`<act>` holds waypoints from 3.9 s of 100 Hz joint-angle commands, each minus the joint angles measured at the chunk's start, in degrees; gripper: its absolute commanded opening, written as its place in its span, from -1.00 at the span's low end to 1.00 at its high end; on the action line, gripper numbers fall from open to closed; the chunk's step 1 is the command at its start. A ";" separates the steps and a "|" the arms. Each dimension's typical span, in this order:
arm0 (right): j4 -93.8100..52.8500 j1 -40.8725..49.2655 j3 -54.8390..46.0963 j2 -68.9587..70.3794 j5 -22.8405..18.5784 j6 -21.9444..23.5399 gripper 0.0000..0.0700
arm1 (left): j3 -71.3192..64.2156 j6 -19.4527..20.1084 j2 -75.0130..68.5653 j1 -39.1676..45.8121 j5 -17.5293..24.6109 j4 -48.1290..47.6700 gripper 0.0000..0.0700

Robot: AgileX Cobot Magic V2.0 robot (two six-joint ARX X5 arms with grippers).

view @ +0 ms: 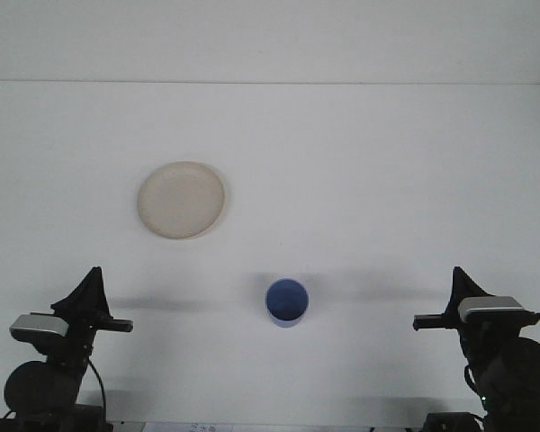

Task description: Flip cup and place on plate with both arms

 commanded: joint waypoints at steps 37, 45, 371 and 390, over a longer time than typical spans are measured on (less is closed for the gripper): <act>0.72 -0.04 0.55 0.13 0.04 0.66 -1.00 | 40.50 0.55 36.54 -0.68 10.56 -32.96 -0.97; 0.70 -0.04 0.55 0.13 0.04 0.66 -1.00 | 46.45 0.59 43.45 -2.38 11.98 -38.29 -0.97; -0.79 0.00 0.55 0.13 0.02 2.16 -1.00 | 79.21 5.27 97.35 -3.50 3.65 -43.95 -0.97; -0.79 0.00 0.55 0.13 0.02 2.16 -1.00 | 79.21 5.18 100.83 -3.32 3.63 -43.19 -0.97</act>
